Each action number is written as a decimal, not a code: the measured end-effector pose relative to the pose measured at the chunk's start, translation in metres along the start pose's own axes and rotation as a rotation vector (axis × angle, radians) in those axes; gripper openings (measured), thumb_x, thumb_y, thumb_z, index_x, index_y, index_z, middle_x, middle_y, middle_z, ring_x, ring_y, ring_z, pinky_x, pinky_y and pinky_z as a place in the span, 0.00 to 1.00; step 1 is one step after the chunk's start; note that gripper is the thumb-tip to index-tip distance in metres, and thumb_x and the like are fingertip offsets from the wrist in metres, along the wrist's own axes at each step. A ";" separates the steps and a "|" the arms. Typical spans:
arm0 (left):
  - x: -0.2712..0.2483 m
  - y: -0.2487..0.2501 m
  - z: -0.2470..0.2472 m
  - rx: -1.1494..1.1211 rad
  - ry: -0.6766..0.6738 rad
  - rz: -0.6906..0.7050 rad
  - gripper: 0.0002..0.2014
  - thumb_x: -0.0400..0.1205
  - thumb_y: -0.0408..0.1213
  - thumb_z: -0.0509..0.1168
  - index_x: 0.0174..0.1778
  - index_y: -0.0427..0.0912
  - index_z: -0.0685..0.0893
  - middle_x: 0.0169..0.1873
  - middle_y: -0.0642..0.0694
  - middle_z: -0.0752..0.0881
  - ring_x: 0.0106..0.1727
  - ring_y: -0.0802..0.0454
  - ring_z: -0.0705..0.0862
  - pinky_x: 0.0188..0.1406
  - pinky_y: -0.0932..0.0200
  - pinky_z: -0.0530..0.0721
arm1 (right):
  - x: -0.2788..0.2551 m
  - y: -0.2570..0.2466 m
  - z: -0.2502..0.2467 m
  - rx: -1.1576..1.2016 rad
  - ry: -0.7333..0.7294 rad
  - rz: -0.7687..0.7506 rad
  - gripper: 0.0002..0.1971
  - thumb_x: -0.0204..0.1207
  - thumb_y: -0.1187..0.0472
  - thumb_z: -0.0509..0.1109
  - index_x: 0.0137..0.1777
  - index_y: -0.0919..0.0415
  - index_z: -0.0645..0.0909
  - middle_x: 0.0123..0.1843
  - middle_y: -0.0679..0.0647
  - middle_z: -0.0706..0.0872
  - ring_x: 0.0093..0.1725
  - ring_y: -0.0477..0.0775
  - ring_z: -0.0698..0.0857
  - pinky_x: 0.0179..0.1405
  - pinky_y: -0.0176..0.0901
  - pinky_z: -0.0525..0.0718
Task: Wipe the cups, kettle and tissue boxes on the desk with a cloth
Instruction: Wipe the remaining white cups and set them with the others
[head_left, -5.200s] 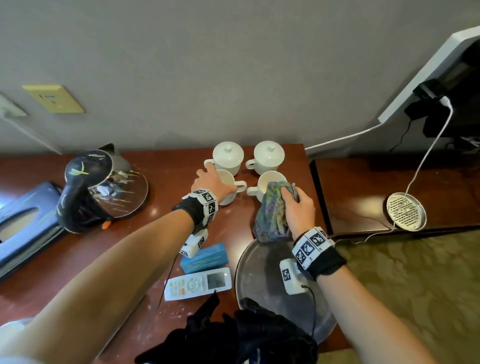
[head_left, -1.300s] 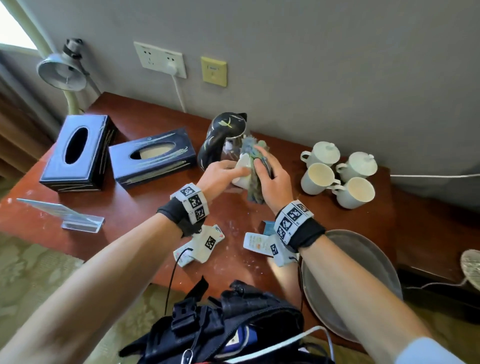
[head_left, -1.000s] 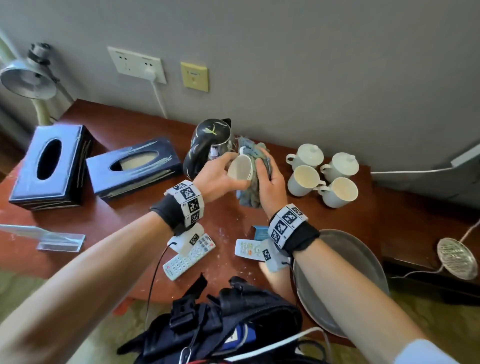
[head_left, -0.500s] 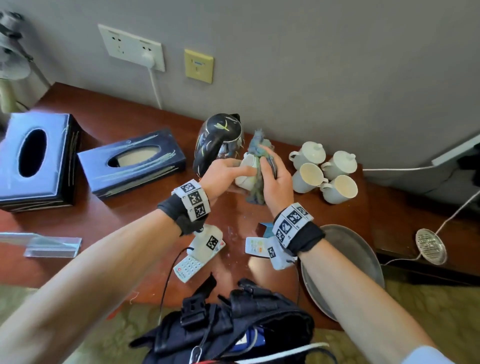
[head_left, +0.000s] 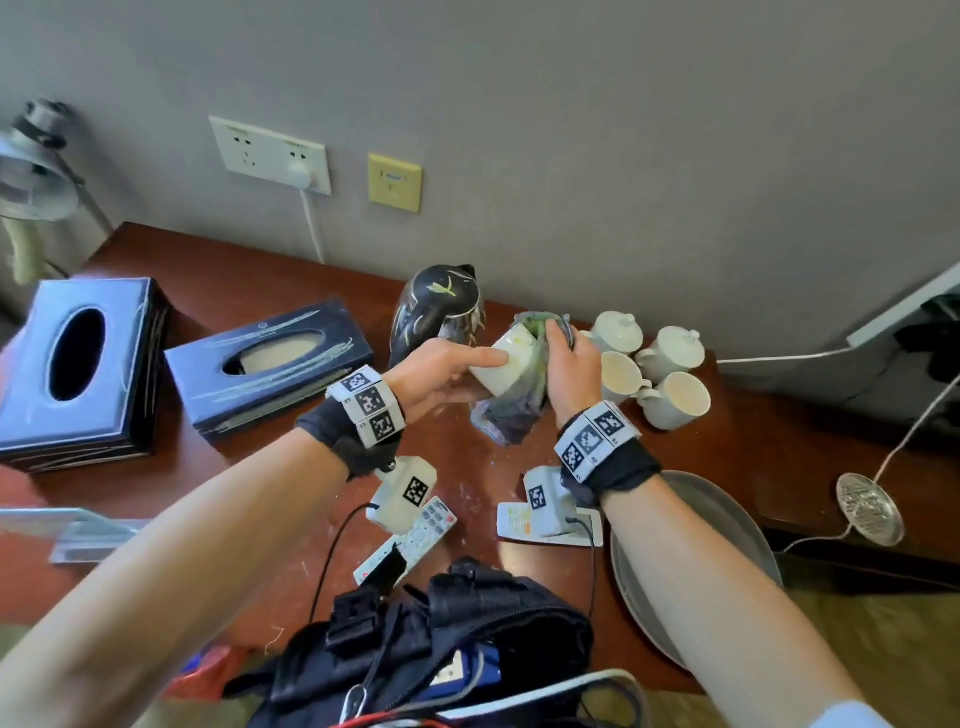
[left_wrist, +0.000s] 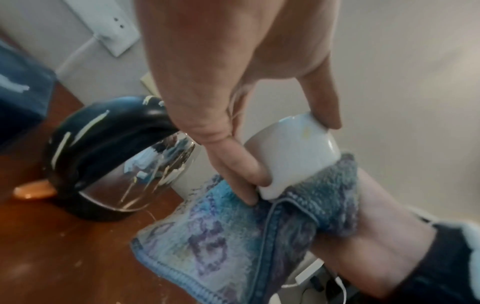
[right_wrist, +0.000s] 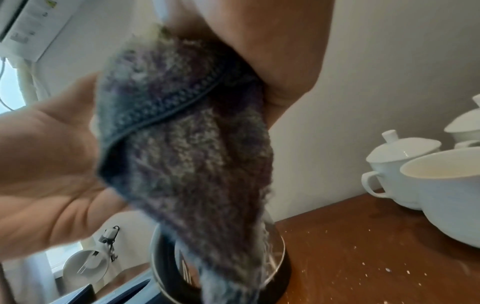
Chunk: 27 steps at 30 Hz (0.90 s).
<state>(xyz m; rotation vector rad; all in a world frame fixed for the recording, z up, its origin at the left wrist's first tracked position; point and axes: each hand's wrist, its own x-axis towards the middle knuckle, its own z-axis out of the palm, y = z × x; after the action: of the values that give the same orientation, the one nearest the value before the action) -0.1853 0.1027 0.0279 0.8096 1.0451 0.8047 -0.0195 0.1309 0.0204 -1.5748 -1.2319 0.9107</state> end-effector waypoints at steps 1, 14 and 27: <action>-0.001 0.001 0.001 -0.031 0.011 -0.005 0.11 0.80 0.35 0.70 0.57 0.37 0.88 0.49 0.44 0.92 0.44 0.56 0.91 0.38 0.65 0.86 | 0.002 -0.001 0.000 -0.009 -0.005 0.008 0.12 0.84 0.53 0.64 0.40 0.50 0.83 0.47 0.55 0.89 0.51 0.58 0.86 0.61 0.63 0.83; -0.001 0.009 0.001 0.078 -0.081 0.016 0.21 0.81 0.29 0.69 0.70 0.44 0.81 0.54 0.47 0.91 0.50 0.53 0.90 0.52 0.59 0.89 | -0.002 0.004 0.005 0.115 -0.016 0.048 0.18 0.78 0.44 0.63 0.55 0.55 0.86 0.53 0.56 0.90 0.56 0.56 0.88 0.62 0.63 0.84; 0.011 0.013 0.013 0.189 0.069 0.069 0.11 0.78 0.37 0.75 0.53 0.38 0.84 0.47 0.43 0.91 0.46 0.55 0.89 0.42 0.64 0.87 | 0.003 -0.002 0.004 0.128 0.037 -0.028 0.09 0.86 0.52 0.63 0.55 0.52 0.83 0.52 0.48 0.89 0.55 0.48 0.86 0.64 0.50 0.83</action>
<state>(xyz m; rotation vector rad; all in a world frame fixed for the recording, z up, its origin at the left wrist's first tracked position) -0.1724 0.1159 0.0385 0.9887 1.1722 0.8049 -0.0230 0.1350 0.0210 -1.4638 -1.1447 0.9208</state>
